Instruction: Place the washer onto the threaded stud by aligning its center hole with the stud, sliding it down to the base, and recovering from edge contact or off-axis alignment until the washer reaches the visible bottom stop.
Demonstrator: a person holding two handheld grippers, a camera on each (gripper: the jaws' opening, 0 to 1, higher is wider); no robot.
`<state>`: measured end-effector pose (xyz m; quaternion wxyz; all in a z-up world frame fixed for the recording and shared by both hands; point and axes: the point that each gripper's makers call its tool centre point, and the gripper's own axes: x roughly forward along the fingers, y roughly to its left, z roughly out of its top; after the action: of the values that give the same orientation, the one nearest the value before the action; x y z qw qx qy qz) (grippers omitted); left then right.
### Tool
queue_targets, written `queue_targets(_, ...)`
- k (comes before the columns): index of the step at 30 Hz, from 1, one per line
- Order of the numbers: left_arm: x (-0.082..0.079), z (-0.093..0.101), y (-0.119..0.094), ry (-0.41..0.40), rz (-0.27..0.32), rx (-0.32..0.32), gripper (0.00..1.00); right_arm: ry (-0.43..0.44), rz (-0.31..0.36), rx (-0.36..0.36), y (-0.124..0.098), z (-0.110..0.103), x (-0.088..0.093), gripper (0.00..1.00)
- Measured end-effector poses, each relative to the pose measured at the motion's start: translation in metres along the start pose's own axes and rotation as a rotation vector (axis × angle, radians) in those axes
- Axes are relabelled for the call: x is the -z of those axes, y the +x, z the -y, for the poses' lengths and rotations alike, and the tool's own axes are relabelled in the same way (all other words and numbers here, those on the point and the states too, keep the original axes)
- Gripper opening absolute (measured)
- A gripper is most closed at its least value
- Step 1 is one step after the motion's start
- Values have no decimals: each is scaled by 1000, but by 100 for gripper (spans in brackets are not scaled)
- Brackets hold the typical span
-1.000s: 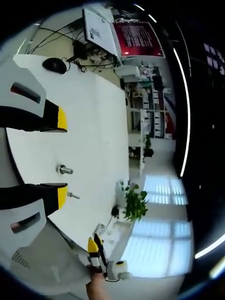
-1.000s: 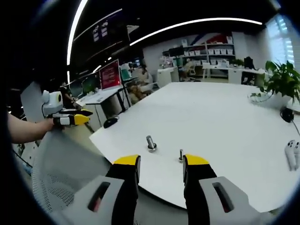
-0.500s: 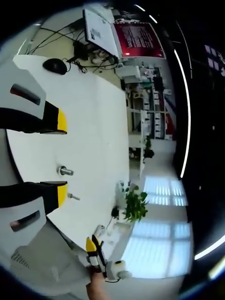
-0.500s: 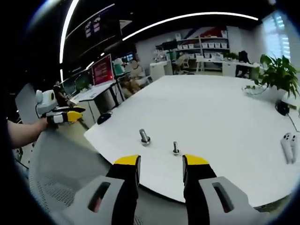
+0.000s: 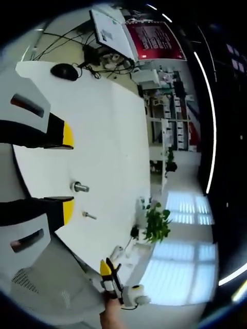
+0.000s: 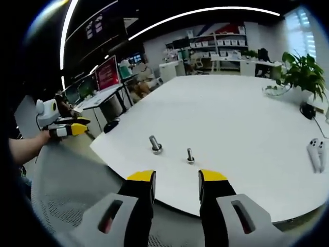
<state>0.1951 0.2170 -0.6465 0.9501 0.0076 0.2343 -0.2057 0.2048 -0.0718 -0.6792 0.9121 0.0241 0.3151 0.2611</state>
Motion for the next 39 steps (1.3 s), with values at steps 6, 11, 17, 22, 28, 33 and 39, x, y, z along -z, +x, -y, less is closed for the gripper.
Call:
queue_targets(6,4,-1,1,-6,-21,2,32,-4,-19,-14,1,-3,3,35)
queue_targets(11,7,-2,1,-14,-32,0,32,-4,-15,-9,1,-2,3,35)
queue_targets(17,6,-2,1,-11,-29,-1,31,-5,-21,-12,1,-2,4,35)
queue_targets(22,4,-2,1,-13,-18,-6,30,2,-29,-16,1,-2,5,34)
queue_targets(28,4,-3,0,-13,-14,-8,30,-4,-22,-27,2,-4,4,34)
queue_targets(33,3,-3,0,-16,-10,-9,29,3,-29,-34,2,-5,6,34)
queue_targets(39,1,-5,-3,-26,8,-18,29,-13,-41,-50,3,-9,7,33)
